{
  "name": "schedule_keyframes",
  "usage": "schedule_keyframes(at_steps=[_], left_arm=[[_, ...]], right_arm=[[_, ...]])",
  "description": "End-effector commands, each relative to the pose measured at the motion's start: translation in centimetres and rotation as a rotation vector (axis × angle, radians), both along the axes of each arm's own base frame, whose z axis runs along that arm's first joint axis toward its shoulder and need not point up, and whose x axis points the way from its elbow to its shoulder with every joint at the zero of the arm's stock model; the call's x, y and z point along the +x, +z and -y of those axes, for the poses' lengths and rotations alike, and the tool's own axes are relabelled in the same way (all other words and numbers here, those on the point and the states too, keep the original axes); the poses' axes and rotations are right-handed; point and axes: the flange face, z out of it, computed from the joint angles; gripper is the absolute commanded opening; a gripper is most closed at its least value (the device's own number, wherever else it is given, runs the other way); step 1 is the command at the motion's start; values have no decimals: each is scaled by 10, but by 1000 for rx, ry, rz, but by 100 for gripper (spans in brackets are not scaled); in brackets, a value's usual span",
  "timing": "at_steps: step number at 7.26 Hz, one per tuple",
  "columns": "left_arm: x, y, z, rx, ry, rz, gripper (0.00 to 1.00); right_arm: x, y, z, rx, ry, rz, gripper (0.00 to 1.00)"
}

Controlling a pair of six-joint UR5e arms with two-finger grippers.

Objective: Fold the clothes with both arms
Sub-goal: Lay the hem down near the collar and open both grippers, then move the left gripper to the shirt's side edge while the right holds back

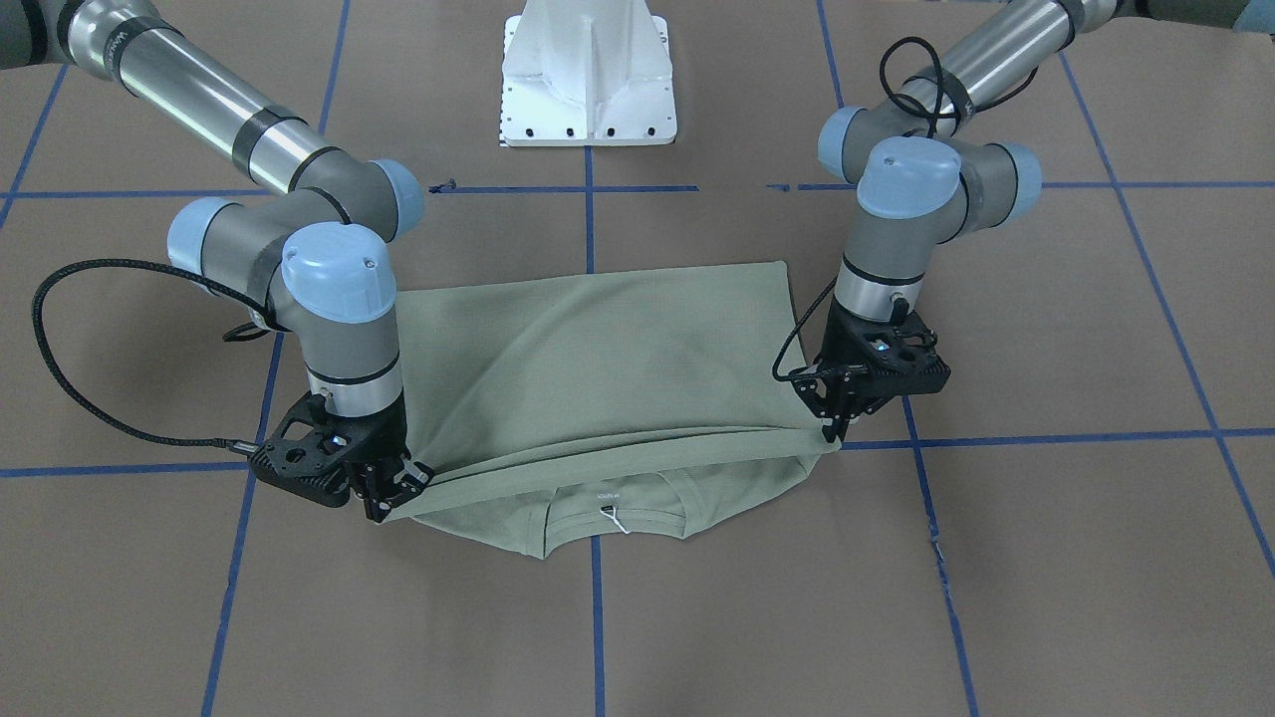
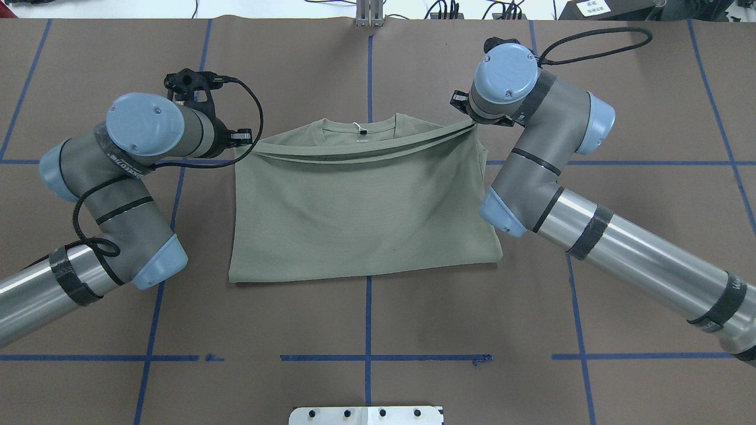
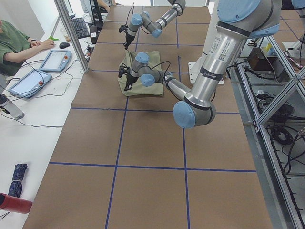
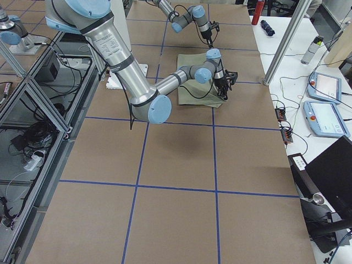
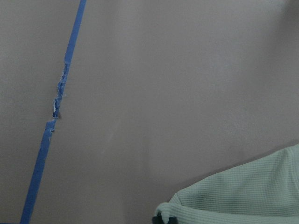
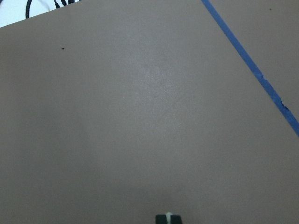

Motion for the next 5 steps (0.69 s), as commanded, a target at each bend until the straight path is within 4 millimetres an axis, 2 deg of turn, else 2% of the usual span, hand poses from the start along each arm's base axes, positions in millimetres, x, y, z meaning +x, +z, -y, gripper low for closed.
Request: schedule_keyframes(at_steps=[1, 2, 3, 4, 5], left_arm=[[-14, -19, -10, 102, 63, -6, 100], [-24, -30, -25, 111, 87, -42, 100], [-34, -26, -45, 91, 138, -88, 100], [-46, -14, -68, 56, 110, -157, 100], [-45, 8, -107, 29, 102, -263, 100]], right_arm=[[4, -8, -2, 65, -79, -2, 100], [20, -16, -6, 80, -159, 36, 100], [40, -16, -24, 102, -188, 66, 100], [52, -23, -35, 119, -184, 89, 100], [55, -24, -38, 120, -181, 94, 100]])
